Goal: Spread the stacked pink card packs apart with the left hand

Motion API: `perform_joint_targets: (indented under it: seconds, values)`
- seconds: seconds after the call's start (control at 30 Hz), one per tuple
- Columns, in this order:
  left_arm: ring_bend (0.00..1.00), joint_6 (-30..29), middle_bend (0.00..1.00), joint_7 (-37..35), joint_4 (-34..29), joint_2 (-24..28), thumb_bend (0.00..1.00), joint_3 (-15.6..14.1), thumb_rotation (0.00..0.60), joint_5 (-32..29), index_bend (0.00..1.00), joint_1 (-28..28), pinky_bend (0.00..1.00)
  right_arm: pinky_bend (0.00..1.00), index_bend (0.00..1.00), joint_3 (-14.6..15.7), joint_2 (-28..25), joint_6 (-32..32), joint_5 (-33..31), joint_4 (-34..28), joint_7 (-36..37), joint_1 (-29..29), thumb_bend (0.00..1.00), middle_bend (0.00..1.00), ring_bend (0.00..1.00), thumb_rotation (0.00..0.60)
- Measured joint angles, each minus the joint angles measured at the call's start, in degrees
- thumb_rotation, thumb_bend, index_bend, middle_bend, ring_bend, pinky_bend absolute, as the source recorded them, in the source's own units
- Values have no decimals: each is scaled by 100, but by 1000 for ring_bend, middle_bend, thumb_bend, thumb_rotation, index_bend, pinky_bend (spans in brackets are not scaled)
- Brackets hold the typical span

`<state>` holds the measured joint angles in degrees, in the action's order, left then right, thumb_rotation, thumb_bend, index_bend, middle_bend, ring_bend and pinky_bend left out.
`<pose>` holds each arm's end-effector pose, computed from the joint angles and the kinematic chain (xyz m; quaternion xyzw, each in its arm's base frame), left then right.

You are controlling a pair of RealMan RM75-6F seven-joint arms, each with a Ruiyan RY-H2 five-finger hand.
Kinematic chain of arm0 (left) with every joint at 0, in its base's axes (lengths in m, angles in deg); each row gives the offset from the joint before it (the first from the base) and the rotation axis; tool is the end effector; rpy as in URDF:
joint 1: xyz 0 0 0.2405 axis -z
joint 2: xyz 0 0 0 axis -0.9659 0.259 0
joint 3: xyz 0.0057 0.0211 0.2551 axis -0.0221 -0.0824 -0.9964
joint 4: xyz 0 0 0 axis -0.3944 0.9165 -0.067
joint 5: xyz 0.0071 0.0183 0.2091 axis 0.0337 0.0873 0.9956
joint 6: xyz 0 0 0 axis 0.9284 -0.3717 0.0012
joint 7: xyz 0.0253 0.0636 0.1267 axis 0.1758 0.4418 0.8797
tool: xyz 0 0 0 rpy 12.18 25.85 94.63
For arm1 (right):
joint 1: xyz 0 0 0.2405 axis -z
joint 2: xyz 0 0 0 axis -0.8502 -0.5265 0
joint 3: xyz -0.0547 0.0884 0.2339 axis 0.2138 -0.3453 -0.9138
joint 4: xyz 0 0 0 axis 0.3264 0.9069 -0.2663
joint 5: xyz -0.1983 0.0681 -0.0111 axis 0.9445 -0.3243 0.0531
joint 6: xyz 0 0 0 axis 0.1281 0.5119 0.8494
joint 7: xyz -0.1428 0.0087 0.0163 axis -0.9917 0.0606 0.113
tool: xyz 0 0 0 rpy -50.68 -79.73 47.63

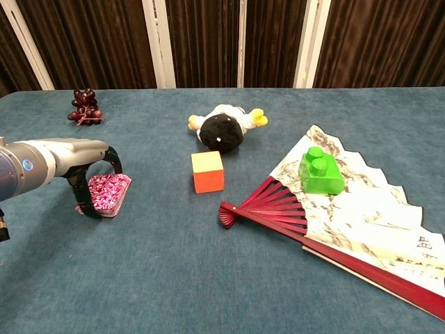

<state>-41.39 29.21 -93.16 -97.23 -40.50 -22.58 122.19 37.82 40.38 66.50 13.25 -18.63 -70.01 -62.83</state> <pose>-0.1646 0.3292 -0.0361 -0.7105 -0.4547 -0.1667 0.5105 -0.3059 -0.1803 0.1551 0.6069 -0.3744 0.3799 0.5892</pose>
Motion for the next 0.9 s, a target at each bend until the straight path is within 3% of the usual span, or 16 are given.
perform_joint_targets:
  seconds: [0.33,0.6,0.9]
  values:
    - [0,-139,0,-557,-649,444,399,-41,600,681,481,-198,9,51,0,5,5,1,-6,-4,-29,5,367,0,0,600]
    - [0,-238,0,-1034,-1211,1064,399,-424,600,1310,487,-570,9,51,0,3,6,-2,-10,-20,-64,2,366,0,0,600]
    - [0,-145,0,-1097,-1383,991,399,-646,600,1672,490,-591,9,51,0,2,13,-9,-20,-27,-88,0,367,0,0,600]
